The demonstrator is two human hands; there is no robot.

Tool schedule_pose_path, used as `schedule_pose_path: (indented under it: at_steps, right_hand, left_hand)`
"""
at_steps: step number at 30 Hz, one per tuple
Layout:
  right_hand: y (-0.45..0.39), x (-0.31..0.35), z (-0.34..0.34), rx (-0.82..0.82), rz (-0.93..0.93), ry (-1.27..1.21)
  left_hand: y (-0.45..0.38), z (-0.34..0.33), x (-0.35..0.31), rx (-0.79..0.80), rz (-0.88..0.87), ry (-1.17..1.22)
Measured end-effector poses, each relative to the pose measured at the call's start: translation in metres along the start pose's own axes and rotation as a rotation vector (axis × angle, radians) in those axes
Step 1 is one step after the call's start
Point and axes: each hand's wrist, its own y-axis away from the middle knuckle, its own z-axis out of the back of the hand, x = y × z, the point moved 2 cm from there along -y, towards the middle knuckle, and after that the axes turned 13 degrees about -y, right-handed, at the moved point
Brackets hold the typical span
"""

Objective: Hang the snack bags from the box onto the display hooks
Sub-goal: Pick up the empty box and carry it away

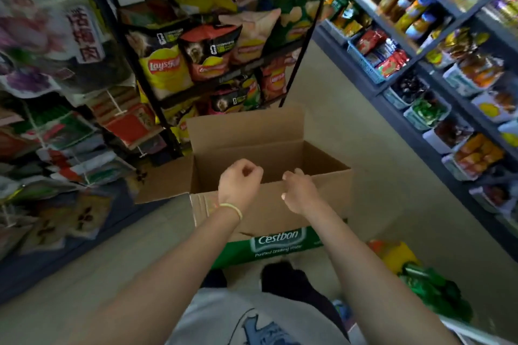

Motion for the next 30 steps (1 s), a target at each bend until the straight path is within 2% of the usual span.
schedule_pose_path:
  at_steps: [2,4,5,7,12,15,18,20,21,24,25,30]
  right_hand:
    - [-0.026,-0.017,0.004,-0.040,0.029,-0.040]
    - [-0.051,-0.032,0.005,-0.058,0.071,-0.071]
    - [-0.063,-0.039,0.004,-0.059,0.092,-0.086]
    - [-0.081,-0.053,0.006,-0.054,0.122,-0.116]
    - [-0.120,-0.098,0.017,-0.084,0.299,-0.131]
    - [-0.138,-0.125,0.022,-0.069,0.351,-0.204]
    - [-0.128,-0.142,0.029,-0.196,0.402,-0.478]
    - [-0.120,-0.153,0.023,-0.225,0.289,-0.600]
    - [-0.123,-0.159,0.014,-0.164,0.151,-0.677]
    - [-0.147,-0.166,-0.025,0.208,-0.478,-1.017]
    - [-0.158,-0.163,-0.032,0.279,-0.605,-1.069]
    - [-0.213,-0.156,-0.059,0.364,-0.931,-1.261]
  left_hand:
    - [-0.006,-0.024,-0.006,0.203,0.372,0.362]
    - [-0.013,-0.049,-0.015,0.393,0.686,0.884]
    - [-0.021,-0.061,-0.019,0.394,0.778,1.114]
    - [-0.033,-0.079,-0.030,0.297,0.929,1.352]
    - [-0.052,-0.131,-0.059,0.057,1.189,1.470]
    - [-0.066,-0.160,-0.065,-0.011,1.195,1.578]
    - [-0.077,-0.182,-0.058,-0.011,1.171,1.615]
    - [-0.084,-0.194,-0.050,-0.008,1.168,1.621]
    - [-0.088,-0.199,-0.045,0.000,1.174,1.608]
    - [-0.095,-0.209,-0.031,0.018,1.223,1.571]
    - [-0.099,-0.214,-0.025,0.027,1.245,1.555]
    - [-0.120,-0.241,0.003,0.037,1.291,1.499]
